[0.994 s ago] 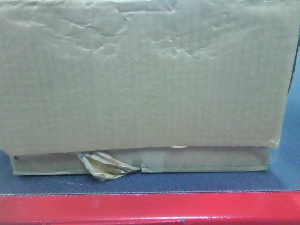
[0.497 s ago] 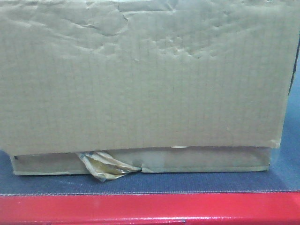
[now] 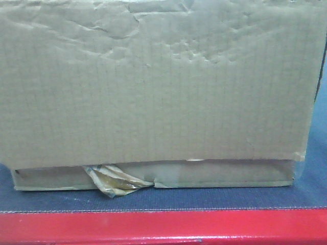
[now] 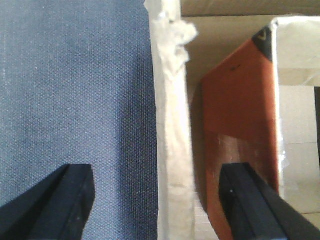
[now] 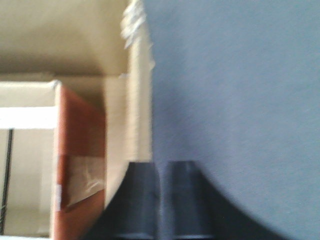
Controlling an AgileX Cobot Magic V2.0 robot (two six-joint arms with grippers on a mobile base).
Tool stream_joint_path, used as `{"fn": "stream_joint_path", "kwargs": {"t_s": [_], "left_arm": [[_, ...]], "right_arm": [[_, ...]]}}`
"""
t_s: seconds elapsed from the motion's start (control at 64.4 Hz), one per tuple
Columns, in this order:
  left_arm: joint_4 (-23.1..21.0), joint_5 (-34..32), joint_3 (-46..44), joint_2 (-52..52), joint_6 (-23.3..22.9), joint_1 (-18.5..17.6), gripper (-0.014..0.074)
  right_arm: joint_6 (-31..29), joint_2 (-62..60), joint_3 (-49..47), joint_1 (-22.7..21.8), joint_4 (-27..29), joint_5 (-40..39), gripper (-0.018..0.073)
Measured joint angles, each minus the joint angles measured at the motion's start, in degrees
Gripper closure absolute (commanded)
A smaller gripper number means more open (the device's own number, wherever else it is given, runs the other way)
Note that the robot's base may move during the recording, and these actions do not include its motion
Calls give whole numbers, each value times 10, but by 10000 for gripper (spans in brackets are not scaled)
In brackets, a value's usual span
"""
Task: Stack two boxes on right shelf middle
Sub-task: 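Close both grippers on the side walls of the stacked boxes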
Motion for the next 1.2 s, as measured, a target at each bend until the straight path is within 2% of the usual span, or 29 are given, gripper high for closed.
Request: {"fn": "stream_joint_path", "kwargs": {"t_s": [0.047, 0.109, 0.481, 0.699, 1.056, 1.134, 1.196], "left_arm": [[0, 0, 0, 0, 0, 0, 174], [0, 0, 0, 0, 0, 0, 174], [0, 0, 0, 0, 0, 0, 174], [0, 0, 0, 0, 0, 0, 174], [0, 0, 2, 0, 0, 0, 175], [0, 0, 5, 0, 0, 0, 198], [0, 0, 8, 0, 0, 0, 261]], "right_arm": [[-1, 3, 0, 3, 3, 0, 277], [-2, 8, 0, 6, 4, 0, 253], [-3, 59, 0, 21, 13, 0, 252], [-3, 60, 34, 21, 19, 1, 252], [-3, 60, 37, 21, 22, 2, 252], [-3, 60, 37, 21, 22, 2, 268], [-3, 60, 37, 21, 22, 2, 323]]}}
